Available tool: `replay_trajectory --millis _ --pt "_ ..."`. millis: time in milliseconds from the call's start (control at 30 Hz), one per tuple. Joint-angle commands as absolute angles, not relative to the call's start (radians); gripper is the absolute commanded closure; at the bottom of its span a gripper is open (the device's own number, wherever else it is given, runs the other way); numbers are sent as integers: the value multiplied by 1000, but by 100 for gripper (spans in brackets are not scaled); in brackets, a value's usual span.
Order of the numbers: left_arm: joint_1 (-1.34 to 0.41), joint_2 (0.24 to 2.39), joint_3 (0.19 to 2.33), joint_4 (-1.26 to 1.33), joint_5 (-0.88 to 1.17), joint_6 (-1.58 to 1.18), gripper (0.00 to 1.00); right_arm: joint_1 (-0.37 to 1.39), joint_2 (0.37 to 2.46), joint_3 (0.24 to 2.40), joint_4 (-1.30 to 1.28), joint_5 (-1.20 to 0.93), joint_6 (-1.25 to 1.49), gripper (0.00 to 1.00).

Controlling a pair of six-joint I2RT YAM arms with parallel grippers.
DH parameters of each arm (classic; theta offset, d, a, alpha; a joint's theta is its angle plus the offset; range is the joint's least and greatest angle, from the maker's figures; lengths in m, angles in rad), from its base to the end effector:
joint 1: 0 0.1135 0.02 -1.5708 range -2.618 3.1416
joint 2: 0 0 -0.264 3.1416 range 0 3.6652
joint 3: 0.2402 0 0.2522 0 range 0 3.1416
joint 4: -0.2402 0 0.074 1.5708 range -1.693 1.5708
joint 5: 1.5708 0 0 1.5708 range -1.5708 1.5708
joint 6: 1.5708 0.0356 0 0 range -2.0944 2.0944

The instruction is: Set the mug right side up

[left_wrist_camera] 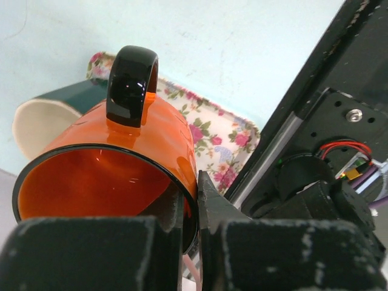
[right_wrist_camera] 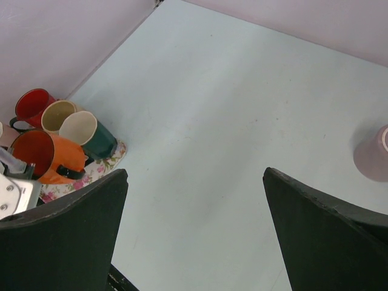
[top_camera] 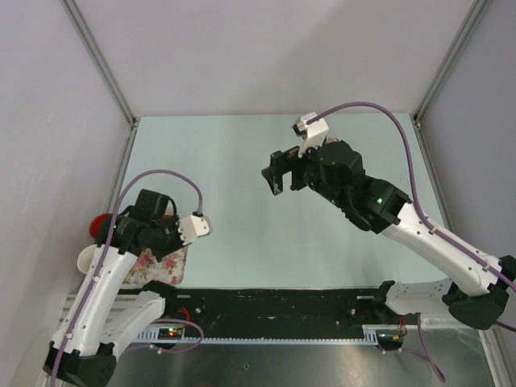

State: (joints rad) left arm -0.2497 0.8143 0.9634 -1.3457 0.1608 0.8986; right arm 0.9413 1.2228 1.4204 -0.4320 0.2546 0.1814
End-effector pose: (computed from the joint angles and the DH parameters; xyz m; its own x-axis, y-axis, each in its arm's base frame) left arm 0.1071 -0.0332 0.2996 -0.3264 0.8803 -0.3442 0.8929 0.4066 0.1932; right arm 0.1626 0.2080 0.4434 -0.2496 -0.0461 -0.9672 -0.6029 0.7891 0.1179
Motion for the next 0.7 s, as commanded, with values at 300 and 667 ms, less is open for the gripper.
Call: replay_trajectory --millis 300,667 --pt "-402 779 932 -1611 168 718 100 946 1217 1428 -432 273 163 0" --pt "-398 747 915 -1612 -42 789 100 946 1212 1427 -458 267 156 1"
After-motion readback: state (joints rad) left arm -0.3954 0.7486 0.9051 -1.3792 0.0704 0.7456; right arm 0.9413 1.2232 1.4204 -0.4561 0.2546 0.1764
